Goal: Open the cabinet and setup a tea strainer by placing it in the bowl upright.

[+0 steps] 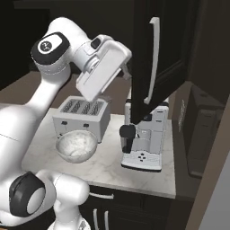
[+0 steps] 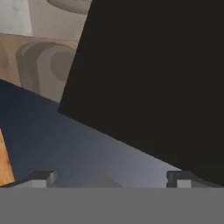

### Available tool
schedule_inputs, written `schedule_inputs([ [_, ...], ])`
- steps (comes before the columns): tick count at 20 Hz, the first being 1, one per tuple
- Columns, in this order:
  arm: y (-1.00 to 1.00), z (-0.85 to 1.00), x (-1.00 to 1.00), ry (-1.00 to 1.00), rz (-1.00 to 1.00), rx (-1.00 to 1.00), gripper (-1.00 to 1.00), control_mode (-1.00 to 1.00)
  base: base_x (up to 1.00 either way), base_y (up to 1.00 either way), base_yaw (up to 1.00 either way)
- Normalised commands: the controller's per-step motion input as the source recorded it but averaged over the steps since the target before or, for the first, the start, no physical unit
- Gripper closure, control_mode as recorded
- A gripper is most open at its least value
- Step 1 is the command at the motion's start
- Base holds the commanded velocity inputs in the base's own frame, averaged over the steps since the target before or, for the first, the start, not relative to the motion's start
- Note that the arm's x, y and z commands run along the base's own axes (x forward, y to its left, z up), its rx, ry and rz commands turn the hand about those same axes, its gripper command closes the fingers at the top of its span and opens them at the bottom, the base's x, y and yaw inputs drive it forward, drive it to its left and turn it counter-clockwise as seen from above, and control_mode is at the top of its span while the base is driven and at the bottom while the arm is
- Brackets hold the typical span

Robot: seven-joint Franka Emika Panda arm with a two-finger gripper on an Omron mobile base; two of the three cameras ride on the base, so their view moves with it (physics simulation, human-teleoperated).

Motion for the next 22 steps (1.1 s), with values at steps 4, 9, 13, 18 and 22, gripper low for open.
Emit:
schedule_inputs([
  [4,-0.37,0.00,-0.22,-0.15,-0.06,-0.02,-1.00,-1.00,0.00,0.00,0.00],
  [9,-0.41,0.00,-0.10,-0.18,-0.01,-0.03,-1.00,-1.00,0.00,0.00,0.00],
  [13,-0.25,0.00,-0.03,-0.12,0.00,-0.01,-1.00,-1.00,0.00,0.00,0.00],
  [18,-0.20,0.00,0.00,-0.09,0.00,-0.01,-1.00,-1.00,0.00,0.00,0.00],
  [22,-0.08,-0.05,0.00,-0.10,0.00,-0.01,-1.00,-1.00,0.00,0.00,0.00],
])
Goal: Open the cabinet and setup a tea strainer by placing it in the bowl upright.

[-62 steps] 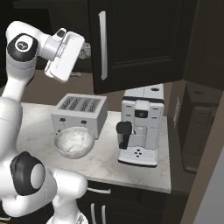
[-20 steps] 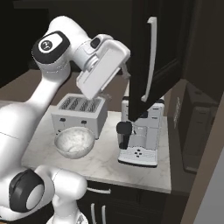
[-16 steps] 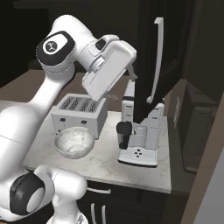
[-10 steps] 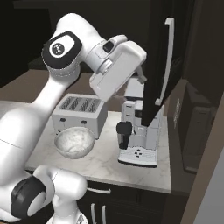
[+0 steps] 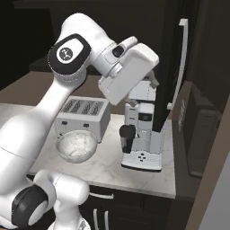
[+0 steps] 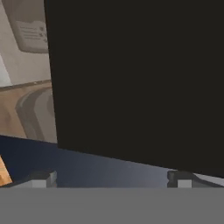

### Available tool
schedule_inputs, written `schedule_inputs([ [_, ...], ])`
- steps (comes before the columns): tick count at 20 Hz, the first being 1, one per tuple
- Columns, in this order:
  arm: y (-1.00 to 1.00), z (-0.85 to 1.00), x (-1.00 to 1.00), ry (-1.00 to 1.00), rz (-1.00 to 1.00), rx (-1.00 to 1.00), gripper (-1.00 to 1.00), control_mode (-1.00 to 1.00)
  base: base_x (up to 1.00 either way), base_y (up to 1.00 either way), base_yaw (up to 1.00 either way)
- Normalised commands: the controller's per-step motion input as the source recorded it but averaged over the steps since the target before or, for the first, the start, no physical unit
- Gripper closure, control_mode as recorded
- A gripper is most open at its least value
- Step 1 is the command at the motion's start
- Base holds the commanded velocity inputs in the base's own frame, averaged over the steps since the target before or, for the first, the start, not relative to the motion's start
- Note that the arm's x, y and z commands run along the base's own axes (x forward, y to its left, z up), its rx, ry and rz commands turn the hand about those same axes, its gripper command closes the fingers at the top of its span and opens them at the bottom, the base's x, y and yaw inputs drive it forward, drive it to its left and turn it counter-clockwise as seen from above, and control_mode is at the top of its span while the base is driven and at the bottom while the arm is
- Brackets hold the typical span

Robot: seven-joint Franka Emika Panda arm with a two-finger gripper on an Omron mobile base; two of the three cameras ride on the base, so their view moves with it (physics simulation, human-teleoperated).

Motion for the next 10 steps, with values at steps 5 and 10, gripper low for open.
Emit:
schedule_inputs([
  [5,-0.02,-0.14,0.00,-0.10,0.00,-0.03,-1.00,-1.00,0.00,0.00,0.00],
  [10,0.28,0.00,-0.07,-0.11,0.00,-0.03,-1.00,-1.00,0.00,0.00,0.00],
])
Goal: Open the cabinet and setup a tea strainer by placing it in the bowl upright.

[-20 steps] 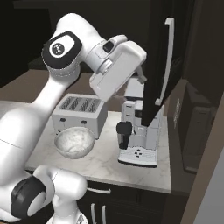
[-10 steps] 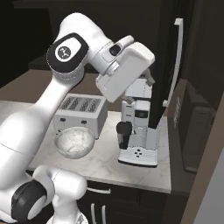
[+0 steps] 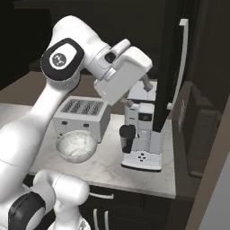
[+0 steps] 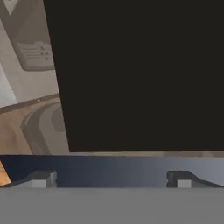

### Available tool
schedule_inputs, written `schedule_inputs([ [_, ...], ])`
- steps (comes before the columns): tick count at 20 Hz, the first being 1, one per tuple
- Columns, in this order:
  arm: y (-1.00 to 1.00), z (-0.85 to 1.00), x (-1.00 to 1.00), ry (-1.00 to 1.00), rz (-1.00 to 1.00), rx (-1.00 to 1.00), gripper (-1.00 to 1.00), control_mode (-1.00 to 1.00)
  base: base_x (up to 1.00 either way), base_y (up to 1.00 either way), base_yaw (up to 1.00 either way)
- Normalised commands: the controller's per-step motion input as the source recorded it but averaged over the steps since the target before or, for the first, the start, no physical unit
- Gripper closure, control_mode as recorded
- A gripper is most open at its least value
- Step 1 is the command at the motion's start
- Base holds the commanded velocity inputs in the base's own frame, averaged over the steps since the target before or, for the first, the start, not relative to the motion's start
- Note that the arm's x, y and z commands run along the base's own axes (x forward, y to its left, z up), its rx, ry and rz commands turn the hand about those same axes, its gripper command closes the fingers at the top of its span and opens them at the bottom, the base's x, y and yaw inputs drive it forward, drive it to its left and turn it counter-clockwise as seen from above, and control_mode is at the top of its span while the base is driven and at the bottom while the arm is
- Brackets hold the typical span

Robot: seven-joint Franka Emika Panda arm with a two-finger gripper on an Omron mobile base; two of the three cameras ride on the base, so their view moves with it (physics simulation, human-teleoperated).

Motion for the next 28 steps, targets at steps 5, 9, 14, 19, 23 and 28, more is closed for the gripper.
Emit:
schedule_inputs([
  [5,0.83,0.00,-0.06,-0.15,0.00,-0.01,-1.00,-1.00,0.00,0.00,0.00],
  [9,0.97,0.00,-0.02,-0.18,0.00,0.00,-1.00,-1.00,0.00,0.00,0.00],
  [14,0.84,-0.02,0.03,-0.06,0.12,0.03,-1.00,-1.00,0.00,0.00,0.00],
  [19,0.48,-0.01,0.28,-0.05,0.23,0.07,-1.00,-1.00,0.00,0.00,0.00],
  [23,0.55,0.00,0.28,-0.11,0.28,0.00,-1.00,-1.00,0.00,0.00,0.00],
  [28,0.38,0.00,0.41,-0.09,0.38,0.00,-1.00,-1.00,0.00,0.00,0.00],
])
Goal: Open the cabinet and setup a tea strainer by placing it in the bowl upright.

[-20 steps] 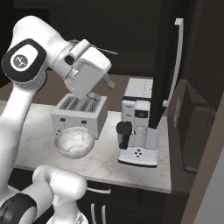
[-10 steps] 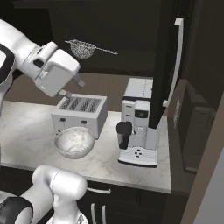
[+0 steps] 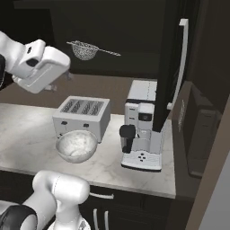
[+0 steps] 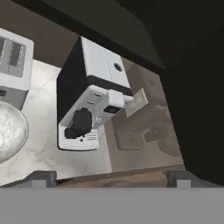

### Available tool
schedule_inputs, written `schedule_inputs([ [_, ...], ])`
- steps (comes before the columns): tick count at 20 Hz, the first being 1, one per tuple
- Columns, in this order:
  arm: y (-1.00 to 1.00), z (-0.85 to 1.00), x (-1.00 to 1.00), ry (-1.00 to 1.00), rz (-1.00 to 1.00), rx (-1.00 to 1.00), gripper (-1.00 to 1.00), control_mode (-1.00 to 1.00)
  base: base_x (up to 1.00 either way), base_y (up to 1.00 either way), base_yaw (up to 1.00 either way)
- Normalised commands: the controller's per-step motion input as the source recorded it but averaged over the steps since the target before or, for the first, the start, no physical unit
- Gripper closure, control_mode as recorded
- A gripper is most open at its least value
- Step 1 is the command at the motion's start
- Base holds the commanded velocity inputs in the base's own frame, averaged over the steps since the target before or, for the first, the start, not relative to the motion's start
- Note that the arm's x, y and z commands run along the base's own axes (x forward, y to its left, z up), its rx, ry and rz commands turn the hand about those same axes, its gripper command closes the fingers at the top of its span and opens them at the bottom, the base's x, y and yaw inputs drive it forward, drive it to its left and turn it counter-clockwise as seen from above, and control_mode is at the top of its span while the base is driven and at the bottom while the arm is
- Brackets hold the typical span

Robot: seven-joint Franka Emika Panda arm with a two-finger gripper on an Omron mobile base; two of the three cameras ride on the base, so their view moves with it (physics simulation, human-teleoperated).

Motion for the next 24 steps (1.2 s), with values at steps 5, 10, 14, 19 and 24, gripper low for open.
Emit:
schedule_inputs([
  [5,0.27,0.00,0.43,-0.07,0.48,0.00,-1.00,-1.00,0.00,0.00,0.00],
  [10,0.11,0.06,0.37,-0.03,0.40,0.00,-1.00,-1.00,0.00,0.00,0.00],
  [14,0.22,0.11,0.29,0.00,0.32,-0.06,-1.00,-1.00,0.00,0.00,0.00],
  [19,0.26,0.00,0.37,0.01,0.08,-0.09,-1.00,-1.00,0.00,0.00,0.00],
  [24,0.41,0.01,0.33,-0.05,0.00,-0.05,-1.00,-1.00,0.00,0.00,0.00],
])
